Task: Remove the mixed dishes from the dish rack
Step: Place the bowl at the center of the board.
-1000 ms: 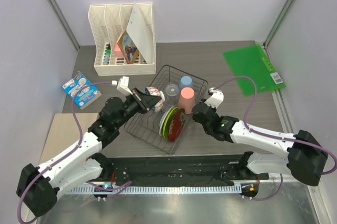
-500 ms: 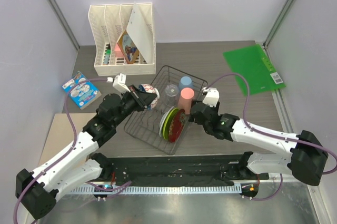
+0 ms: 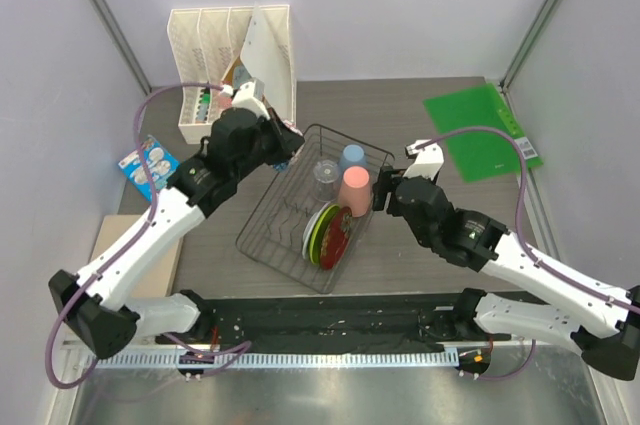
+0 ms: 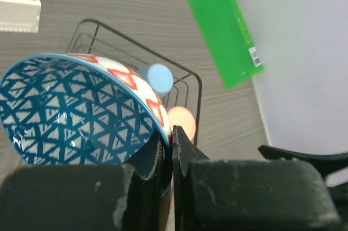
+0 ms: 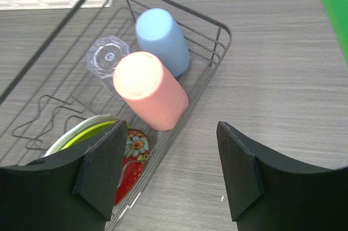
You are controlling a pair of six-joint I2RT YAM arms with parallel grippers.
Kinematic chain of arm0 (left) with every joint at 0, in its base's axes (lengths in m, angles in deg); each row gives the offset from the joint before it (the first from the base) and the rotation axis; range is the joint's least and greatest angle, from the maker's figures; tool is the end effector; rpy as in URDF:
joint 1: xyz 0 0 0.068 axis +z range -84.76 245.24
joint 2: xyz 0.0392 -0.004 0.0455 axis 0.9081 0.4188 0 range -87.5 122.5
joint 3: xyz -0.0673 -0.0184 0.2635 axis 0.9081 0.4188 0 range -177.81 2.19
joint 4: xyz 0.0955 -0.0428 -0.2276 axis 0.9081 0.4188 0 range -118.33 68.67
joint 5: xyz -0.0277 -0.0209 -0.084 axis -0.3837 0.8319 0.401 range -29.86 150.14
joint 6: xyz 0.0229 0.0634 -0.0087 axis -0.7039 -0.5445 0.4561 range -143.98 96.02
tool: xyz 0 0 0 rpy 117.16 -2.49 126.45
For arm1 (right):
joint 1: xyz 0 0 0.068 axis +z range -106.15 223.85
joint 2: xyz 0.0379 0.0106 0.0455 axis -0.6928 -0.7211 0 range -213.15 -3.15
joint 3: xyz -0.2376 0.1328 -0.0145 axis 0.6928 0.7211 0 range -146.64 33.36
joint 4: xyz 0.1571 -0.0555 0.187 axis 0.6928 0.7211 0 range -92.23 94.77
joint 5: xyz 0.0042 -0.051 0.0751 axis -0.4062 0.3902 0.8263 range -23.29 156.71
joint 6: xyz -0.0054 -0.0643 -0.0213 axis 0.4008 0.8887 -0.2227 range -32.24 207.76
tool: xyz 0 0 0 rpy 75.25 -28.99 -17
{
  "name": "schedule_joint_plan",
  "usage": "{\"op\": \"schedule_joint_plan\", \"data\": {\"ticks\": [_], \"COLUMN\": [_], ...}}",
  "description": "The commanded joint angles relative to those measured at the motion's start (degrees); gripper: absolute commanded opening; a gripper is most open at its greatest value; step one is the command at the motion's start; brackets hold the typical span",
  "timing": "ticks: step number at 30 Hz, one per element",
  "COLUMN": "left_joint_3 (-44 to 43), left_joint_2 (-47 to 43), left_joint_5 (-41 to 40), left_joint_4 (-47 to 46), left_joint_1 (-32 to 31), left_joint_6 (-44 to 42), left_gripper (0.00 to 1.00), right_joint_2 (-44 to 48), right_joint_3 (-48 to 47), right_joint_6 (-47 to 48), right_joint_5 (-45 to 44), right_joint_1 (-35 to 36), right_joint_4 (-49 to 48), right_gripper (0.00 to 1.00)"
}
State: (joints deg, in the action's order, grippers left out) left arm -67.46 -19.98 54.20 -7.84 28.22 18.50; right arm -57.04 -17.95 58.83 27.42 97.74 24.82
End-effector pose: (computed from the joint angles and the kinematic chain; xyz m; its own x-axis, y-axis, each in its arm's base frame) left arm 0.2205 -0.1592 0.3854 -0.5370 -0.4364 -0.7219 0.2139 0.7573 -0.6170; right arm 0.1465 0.1422 0.3185 -0.4006 0.0862 -0.9122 -0.1223 0.9816 0.1465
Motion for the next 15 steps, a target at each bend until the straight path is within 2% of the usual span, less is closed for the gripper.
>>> {"op": "schedule_joint_plan", "data": {"ticks": [1,4,7,10,15], "left_joint_3": [-12.42,-19.11,-20.97,-17.12,-7.44], "left_joint_2": [7.08,11.39,11.23,7.20,-0.63], "left_joint_5": [3.81,8.63,6.39,1.72,1.10], "left_joint_4": [10.96,16.85,20.63,18.98,13.88], "left_joint_1": [-0.60,-2.26,-5.16,-9.91,-18.60], "left_joint_6": [-7.57,-15.39,-23.48,-31.19,-45.97], "left_gripper": [0.00,0.00,0.00,0.00,0.00], "right_joint_2": [0.98,2.29,5.01,6.60,2.66], "right_joint_3": [0.51,0.16,-1.16,-4.40,-13.79], "right_joint_6": [3.97,2.74,2.82,3.61,5.10], "right_joint_5": [2.03,0.62,-1.83,-3.51,-8.43], "right_joint_1": [0.34,0.25,0.25,0.25,0.25], "right_joint_4": [-3.32,-3.58,-3.67,-2.36,4.50], "right_gripper": [0.71,0.71,0.71,0.72,0.72]}}
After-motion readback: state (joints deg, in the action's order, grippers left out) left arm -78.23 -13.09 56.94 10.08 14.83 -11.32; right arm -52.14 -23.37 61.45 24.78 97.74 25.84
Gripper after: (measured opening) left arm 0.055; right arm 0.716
